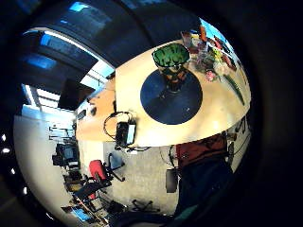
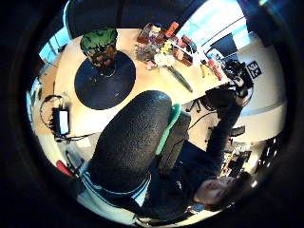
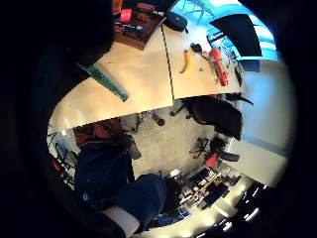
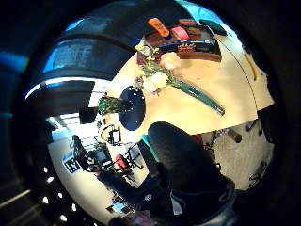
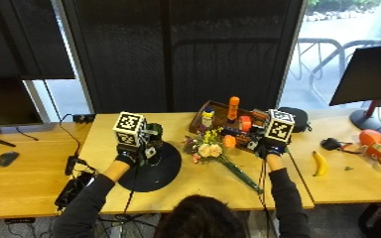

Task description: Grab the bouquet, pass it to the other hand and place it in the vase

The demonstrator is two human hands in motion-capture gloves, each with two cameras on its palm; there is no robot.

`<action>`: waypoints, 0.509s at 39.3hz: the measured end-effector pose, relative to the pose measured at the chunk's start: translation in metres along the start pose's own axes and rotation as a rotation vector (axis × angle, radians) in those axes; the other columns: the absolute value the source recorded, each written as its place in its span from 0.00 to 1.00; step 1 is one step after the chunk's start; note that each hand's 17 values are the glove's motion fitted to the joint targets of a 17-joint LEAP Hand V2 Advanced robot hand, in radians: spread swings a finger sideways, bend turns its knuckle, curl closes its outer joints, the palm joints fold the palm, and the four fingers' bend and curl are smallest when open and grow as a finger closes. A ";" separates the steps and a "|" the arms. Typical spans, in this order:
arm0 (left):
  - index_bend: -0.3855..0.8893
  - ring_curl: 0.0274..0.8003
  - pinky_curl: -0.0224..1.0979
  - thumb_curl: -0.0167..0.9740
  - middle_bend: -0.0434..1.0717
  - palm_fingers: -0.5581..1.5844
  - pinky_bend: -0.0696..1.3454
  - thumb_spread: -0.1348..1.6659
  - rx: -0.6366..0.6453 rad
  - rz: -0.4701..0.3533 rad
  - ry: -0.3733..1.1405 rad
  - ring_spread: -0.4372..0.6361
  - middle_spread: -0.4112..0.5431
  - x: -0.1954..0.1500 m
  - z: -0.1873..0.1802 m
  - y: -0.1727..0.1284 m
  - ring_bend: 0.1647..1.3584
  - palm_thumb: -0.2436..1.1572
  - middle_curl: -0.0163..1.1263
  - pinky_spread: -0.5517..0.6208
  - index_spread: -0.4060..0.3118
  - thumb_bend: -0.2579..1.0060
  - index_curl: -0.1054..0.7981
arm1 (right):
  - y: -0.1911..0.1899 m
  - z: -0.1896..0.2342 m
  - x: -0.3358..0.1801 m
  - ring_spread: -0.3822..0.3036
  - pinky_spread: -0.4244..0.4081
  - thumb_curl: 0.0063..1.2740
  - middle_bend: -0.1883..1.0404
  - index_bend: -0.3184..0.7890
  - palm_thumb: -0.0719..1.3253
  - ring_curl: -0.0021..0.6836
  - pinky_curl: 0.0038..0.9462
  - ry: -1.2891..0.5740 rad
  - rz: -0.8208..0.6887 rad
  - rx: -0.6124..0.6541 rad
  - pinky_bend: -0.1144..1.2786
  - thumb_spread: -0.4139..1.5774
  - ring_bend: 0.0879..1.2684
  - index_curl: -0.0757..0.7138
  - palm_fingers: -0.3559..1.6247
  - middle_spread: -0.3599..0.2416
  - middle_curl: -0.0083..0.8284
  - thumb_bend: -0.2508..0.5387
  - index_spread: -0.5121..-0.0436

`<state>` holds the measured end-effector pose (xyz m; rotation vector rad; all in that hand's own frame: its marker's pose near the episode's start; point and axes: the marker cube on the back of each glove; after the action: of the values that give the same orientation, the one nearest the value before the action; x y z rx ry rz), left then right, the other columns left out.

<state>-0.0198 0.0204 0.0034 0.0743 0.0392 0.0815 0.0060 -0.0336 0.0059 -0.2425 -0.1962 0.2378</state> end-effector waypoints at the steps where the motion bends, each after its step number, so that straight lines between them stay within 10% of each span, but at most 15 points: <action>1: 0.43 0.25 0.24 0.16 0.20 0.25 0.35 0.62 0.012 0.000 -0.004 0.75 0.71 -0.001 0.000 0.000 0.38 0.17 0.18 0.87 0.44 0.18 0.41 | 0.000 0.004 0.003 0.50 0.70 0.18 0.40 0.41 0.26 0.42 0.34 -0.008 0.041 -0.050 0.52 0.76 0.45 0.25 0.38 0.56 0.37 0.35 0.55; 16: 0.43 0.26 0.25 0.23 0.21 0.27 0.30 0.65 0.056 -0.048 -0.041 0.75 0.69 -0.019 0.009 0.002 0.35 0.19 0.23 0.88 0.45 0.19 0.44 | -0.077 0.135 0.047 0.46 0.73 0.22 0.31 0.40 0.36 0.46 0.36 -0.191 0.082 -0.141 0.55 0.76 0.43 0.34 0.42 0.58 0.39 0.32 0.63; 20: 0.43 0.25 0.26 0.24 0.21 0.27 0.30 0.66 0.063 -0.053 -0.064 0.76 0.69 -0.019 0.000 0.008 0.34 0.20 0.24 0.88 0.45 0.19 0.45 | -0.073 0.171 0.052 0.43 0.72 0.24 0.31 0.39 0.39 0.47 0.36 -0.187 0.229 -0.338 0.54 0.76 0.43 0.34 0.43 0.57 0.40 0.32 0.64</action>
<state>-0.0393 0.0270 0.0047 0.1387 -0.0205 0.0252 0.0329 -0.0532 0.1961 -0.5805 -0.3952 0.4557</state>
